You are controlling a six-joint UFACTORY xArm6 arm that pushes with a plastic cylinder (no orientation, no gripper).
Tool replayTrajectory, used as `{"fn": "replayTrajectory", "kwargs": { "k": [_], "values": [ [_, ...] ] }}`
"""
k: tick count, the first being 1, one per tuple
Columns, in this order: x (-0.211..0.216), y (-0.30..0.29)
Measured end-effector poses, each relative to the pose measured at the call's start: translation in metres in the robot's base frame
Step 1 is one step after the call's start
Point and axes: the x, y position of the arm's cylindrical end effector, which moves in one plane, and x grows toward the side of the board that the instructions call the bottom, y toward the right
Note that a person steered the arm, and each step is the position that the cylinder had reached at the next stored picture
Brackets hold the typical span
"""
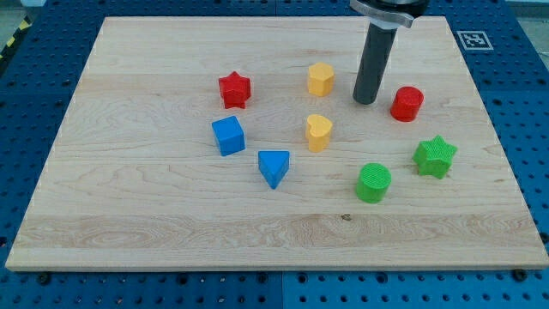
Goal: Point your arm towards the green circle
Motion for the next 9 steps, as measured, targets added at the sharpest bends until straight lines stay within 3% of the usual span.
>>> {"fn": "replayTrajectory", "kwargs": {
  "k": [1, 3, 5, 9],
  "values": [
    [0.013, -0.009],
    [0.078, -0.009],
    [0.092, -0.009],
    [0.133, 0.051]
  ]
}}
